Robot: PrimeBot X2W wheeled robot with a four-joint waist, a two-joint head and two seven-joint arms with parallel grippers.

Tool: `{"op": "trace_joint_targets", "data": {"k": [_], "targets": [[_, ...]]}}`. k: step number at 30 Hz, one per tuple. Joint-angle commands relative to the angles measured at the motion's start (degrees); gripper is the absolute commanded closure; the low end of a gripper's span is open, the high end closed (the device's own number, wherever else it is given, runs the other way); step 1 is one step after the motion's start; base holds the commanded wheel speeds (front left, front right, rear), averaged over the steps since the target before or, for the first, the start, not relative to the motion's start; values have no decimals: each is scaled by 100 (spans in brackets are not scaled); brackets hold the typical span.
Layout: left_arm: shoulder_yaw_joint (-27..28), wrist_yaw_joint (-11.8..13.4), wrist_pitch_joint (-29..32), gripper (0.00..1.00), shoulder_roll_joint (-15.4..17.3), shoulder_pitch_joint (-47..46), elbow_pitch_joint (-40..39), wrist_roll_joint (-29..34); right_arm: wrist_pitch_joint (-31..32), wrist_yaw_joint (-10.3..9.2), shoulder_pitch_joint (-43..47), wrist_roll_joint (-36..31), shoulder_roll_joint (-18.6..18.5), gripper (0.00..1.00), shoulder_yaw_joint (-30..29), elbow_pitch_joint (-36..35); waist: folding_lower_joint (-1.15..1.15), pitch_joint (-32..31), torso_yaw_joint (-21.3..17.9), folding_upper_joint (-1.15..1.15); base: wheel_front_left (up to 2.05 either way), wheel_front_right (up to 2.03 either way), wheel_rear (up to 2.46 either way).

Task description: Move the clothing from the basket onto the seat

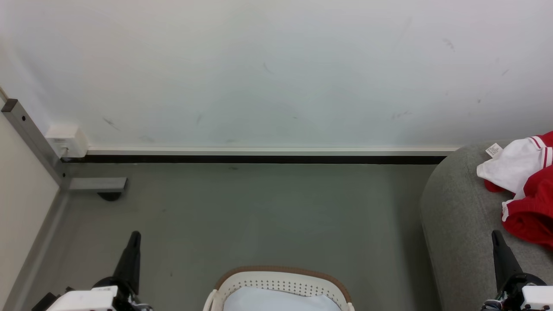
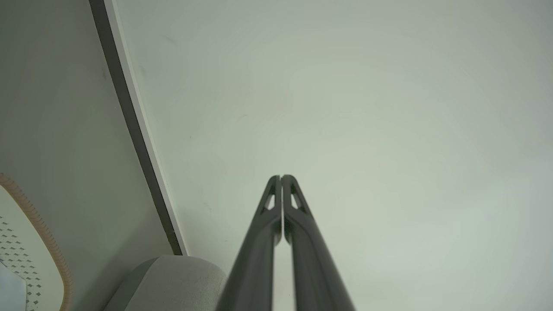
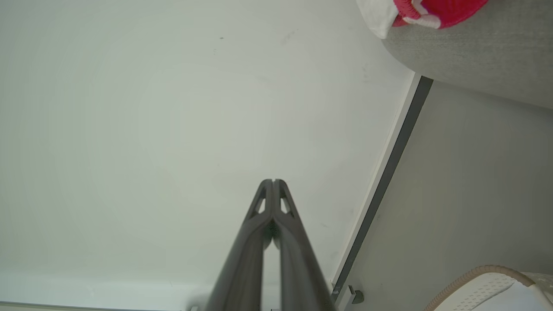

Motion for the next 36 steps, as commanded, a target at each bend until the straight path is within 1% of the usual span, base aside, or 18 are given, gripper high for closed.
{"op": "trace_joint_targets", "data": {"k": [1,36], "targets": [[12,-24,25,100,12,-51,3,-78,35,-12,-68,-11,10,100,-23,-24,0,0,0,0,0,0,0],[10,-24,23,100,12,-50,2,-80,34,-12,-71,-41,23,100,-46,-22,0,0,0,0,0,0,0]]}}
